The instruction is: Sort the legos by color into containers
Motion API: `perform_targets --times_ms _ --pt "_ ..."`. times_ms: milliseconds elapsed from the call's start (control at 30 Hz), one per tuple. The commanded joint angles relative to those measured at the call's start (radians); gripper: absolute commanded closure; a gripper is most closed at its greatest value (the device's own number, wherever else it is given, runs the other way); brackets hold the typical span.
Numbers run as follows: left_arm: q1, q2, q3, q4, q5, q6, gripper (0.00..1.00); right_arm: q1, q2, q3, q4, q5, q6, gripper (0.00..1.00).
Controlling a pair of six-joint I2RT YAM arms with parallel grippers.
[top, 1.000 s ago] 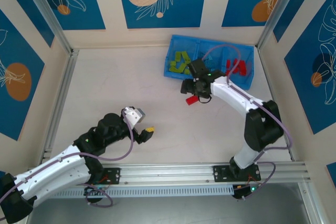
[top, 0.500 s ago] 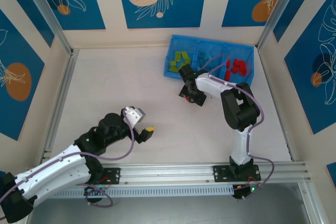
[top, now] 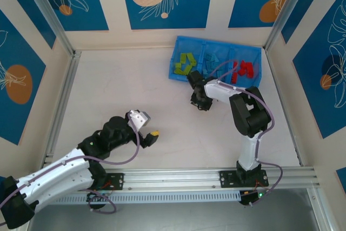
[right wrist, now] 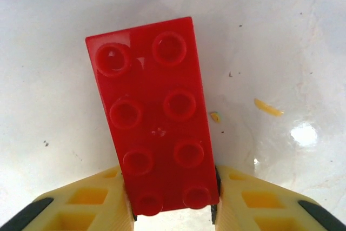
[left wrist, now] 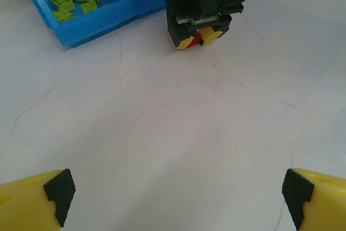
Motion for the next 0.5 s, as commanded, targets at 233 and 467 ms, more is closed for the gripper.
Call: perform_targets --times_ms 233,467 --pt "-0.006 0.0 -0.009 0.014 -0.01 0.007 0.0 0.104 -0.279 -0.209 -0.012 0.056 0.008 0.66" --pt "-0.006 0.002 -0.011 0.02 -0.003 0.002 0.0 0.104 -0.585 -0.281 -0.064 0.168 -0.011 0.66"
